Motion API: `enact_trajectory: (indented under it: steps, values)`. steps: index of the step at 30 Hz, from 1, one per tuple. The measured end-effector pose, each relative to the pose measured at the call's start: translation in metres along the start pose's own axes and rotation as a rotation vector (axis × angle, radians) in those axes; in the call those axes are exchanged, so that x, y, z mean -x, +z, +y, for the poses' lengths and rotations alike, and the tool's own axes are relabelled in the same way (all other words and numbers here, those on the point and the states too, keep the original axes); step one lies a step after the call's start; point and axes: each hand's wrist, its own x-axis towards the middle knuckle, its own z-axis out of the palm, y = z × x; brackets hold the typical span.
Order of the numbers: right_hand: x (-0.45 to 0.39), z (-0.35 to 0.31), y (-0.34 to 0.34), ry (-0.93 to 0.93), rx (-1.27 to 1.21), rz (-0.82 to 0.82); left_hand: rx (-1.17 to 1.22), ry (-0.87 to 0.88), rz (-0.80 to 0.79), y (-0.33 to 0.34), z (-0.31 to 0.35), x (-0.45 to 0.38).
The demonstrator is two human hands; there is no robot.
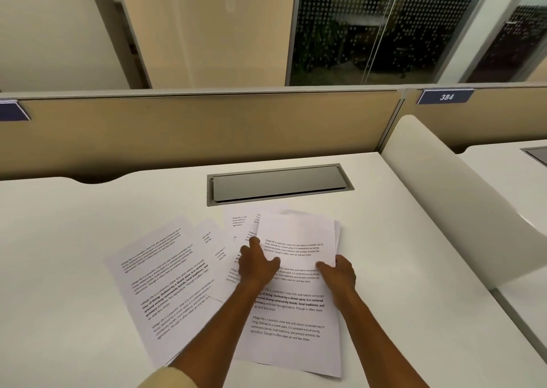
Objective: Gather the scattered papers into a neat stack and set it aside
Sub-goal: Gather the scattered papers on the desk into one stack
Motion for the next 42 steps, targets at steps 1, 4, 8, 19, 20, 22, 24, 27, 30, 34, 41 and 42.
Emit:
enact_trajectory:
  steps: [1, 4, 8, 19, 20, 22, 24, 27, 30, 34, 41, 42]
  values:
    - [0.000, -0.001, 0.001, 0.011, -0.011, -0.008, 0.038, -0.028, -0.014, -0.002, -0.001, -0.002]
    - [-0.003, 0.002, 0.003, 0.041, -0.075, -0.049, 0.184, -0.101, -0.038, -0.008, -0.004, -0.005]
    - [-0.007, 0.007, 0.006, 0.047, -0.121, -0.105, 0.273, -0.156, -0.047, -0.016, -0.004, -0.010]
    - [-0.004, 0.010, 0.020, 0.032, -0.092, -0.157, 0.442, -0.377, -0.036, -0.030, -0.020, -0.019]
    - [-0.003, 0.010, 0.023, 0.037, -0.086, -0.142, 0.413, -0.371, -0.032, -0.031, -0.021, -0.018]
    - [0.000, 0.007, 0.030, 0.052, -0.065, -0.103, 0.328, -0.334, -0.013, -0.034, -0.023, -0.016]
    - [0.005, 0.002, 0.035, 0.080, -0.041, -0.058, 0.246, -0.315, 0.006, -0.036, -0.025, -0.014]
    - [0.011, -0.002, 0.042, 0.096, -0.010, 0.006, 0.169, -0.324, 0.005, -0.041, -0.028, -0.012]
    - [0.013, -0.003, 0.049, 0.072, 0.050, 0.015, 0.099, -0.307, -0.010, -0.044, -0.032, -0.014]
    - [0.012, -0.007, 0.052, 0.075, 0.077, -0.010, 0.099, -0.297, -0.039, -0.049, -0.032, -0.017]
    - [0.000, -0.003, 0.046, 0.133, 0.046, -0.045, 0.268, -0.346, -0.076, -0.050, -0.048, -0.025]
    - [-0.002, -0.001, 0.046, 0.139, 0.036, -0.049, 0.278, -0.342, -0.071, -0.048, -0.048, -0.025]
